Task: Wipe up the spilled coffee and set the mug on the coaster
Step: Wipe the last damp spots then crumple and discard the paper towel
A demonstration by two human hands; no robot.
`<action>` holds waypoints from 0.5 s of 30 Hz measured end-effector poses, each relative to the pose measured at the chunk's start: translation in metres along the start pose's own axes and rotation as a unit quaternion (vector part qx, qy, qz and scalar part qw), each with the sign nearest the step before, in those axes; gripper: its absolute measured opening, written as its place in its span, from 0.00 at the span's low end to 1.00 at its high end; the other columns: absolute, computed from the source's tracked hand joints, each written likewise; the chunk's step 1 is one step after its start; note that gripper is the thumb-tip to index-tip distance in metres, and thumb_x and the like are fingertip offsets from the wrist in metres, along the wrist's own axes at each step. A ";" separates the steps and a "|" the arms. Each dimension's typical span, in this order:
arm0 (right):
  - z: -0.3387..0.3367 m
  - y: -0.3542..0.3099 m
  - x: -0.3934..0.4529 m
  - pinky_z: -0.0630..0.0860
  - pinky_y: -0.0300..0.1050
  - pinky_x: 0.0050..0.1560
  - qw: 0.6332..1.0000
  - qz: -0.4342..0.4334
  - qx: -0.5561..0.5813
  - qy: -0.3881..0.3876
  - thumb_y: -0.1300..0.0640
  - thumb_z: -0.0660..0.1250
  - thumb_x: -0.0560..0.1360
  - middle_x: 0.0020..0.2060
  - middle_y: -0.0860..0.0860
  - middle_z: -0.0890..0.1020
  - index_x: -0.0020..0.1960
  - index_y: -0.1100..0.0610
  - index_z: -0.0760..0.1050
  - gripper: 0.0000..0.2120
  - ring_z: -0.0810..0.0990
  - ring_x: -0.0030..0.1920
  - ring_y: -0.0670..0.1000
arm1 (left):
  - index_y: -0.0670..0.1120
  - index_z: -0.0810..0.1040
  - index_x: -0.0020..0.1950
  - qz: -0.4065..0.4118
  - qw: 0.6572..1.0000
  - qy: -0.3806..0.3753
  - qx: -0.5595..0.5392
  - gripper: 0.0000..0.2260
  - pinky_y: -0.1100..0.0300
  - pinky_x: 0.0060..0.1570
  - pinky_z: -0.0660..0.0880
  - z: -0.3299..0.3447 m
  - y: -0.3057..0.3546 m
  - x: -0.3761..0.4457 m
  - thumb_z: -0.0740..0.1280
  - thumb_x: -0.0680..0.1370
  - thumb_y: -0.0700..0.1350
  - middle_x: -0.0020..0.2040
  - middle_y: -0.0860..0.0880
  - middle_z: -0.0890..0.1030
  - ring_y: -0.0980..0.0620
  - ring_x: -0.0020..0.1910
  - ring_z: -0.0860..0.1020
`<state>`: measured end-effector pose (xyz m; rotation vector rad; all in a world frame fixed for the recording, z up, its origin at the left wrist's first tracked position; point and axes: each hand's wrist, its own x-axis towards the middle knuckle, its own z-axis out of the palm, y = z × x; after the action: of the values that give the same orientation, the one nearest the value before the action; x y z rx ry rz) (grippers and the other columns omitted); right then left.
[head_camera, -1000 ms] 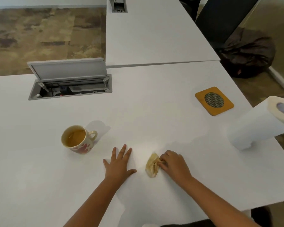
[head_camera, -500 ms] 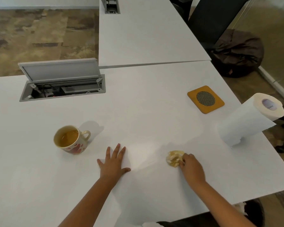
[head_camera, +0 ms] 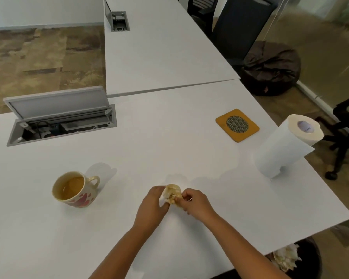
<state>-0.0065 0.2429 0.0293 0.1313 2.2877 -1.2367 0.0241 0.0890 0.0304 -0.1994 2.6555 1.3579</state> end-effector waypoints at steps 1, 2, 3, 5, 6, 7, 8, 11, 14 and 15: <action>-0.004 0.000 0.000 0.72 0.43 0.38 1.000 -0.006 -0.007 0.016 0.50 0.69 0.71 0.34 0.50 0.77 0.37 0.56 0.74 0.10 0.74 0.34 0.49 | 0.59 0.74 0.56 0.014 1.000 -0.001 -0.016 0.14 0.78 0.42 0.67 0.000 0.007 -0.001 0.68 0.74 0.45 0.54 0.61 0.75 0.65 0.48 0.74; -0.008 0.000 -0.001 0.72 0.43 0.39 0.999 -0.014 -0.015 0.034 0.51 0.69 0.71 0.35 0.51 0.78 0.36 0.55 0.73 0.11 0.75 0.35 0.50 | 0.62 0.73 0.55 0.029 0.999 -0.005 -0.030 0.14 0.79 0.43 0.68 0.000 0.013 -0.002 0.68 0.74 0.45 0.52 0.65 0.74 0.66 0.48 0.74; -0.011 0.000 -0.001 0.72 0.43 0.40 0.998 -0.021 -0.024 0.049 0.51 0.69 0.71 0.37 0.52 0.79 0.36 0.55 0.73 0.10 0.76 0.37 0.51 | 0.64 0.72 0.54 0.040 0.998 -0.009 -0.042 0.14 0.79 0.44 0.68 -0.001 0.019 -0.003 0.67 0.75 0.45 0.51 0.67 0.74 0.67 0.48 0.75; -0.016 -0.002 -0.002 0.74 0.45 0.43 0.998 -0.024 -0.029 0.060 0.53 0.68 0.71 0.41 0.54 0.80 0.38 0.56 0.73 0.09 0.79 0.42 0.53 | 0.62 0.75 0.52 0.054 0.997 -0.013 -0.054 0.12 0.77 0.47 0.70 -0.001 0.028 -0.004 0.66 0.76 0.44 0.49 0.66 0.75 0.65 0.48 0.76; -0.018 -0.003 -0.004 0.75 0.47 0.44 0.998 -0.022 -0.015 0.056 0.54 0.68 0.71 0.40 0.54 0.80 0.38 0.56 0.72 0.08 0.79 0.41 0.53 | 0.59 0.77 0.52 0.059 0.997 -0.010 -0.051 0.11 0.75 0.47 0.71 -0.001 0.031 -0.004 0.66 0.76 0.43 0.48 0.63 0.76 0.62 0.48 0.76; -0.019 -0.005 -0.005 0.77 0.49 0.46 0.998 -0.017 0.012 0.052 0.55 0.68 0.71 0.38 0.52 0.79 0.37 0.56 0.70 0.08 0.79 0.39 0.51 | 0.55 0.79 0.52 0.059 0.997 -0.004 -0.044 0.10 0.74 0.46 0.71 -0.001 0.032 -0.004 0.65 0.76 0.42 0.47 0.60 0.77 0.61 0.47 0.77; -0.019 -0.008 -0.006 0.78 0.50 0.47 0.998 -0.012 0.046 0.048 0.57 0.67 0.71 0.36 0.50 0.77 0.37 0.55 0.68 0.09 0.78 0.37 0.49 | 0.52 0.80 0.52 0.051 0.998 0.002 -0.038 0.09 0.75 0.45 0.71 0.000 0.033 -0.003 0.65 0.76 0.41 0.46 0.58 0.78 0.59 0.45 0.77; -0.015 -0.018 -0.009 0.78 0.41 0.43 0.993 -0.027 0.095 0.059 0.61 0.64 0.72 0.36 0.46 0.73 0.36 0.52 0.62 0.12 0.74 0.36 0.45 | 0.48 0.82 0.49 0.008 0.999 0.012 -0.043 0.08 0.77 0.40 0.70 0.002 0.038 -0.005 0.66 0.75 0.39 0.43 0.56 0.79 0.60 0.40 0.77; -0.006 -0.029 -0.016 0.71 0.28 0.32 0.988 -0.094 0.093 0.077 0.64 0.59 0.74 0.40 0.40 0.74 0.41 0.47 0.61 0.13 0.75 0.38 0.40 | 0.47 0.83 0.48 -0.040 0.997 0.018 -0.069 0.08 0.78 0.36 0.69 0.003 0.047 -0.007 0.66 0.75 0.38 0.39 0.54 0.81 0.63 0.34 0.77; -0.002 -0.030 -0.020 0.73 0.29 0.34 0.986 -0.122 0.093 0.069 0.64 0.58 0.75 0.43 0.40 0.75 0.46 0.46 0.62 0.13 0.76 0.41 0.40 | 0.46 0.83 0.47 -0.069 0.992 0.023 -0.100 0.07 0.77 0.35 0.71 0.001 0.049 -0.005 0.66 0.74 0.37 0.39 0.52 0.82 0.62 0.33 0.78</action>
<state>-0.0001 0.2305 0.0622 0.0029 2.3550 -1.6138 0.0204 0.1189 0.0694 -0.4359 2.4858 1.5885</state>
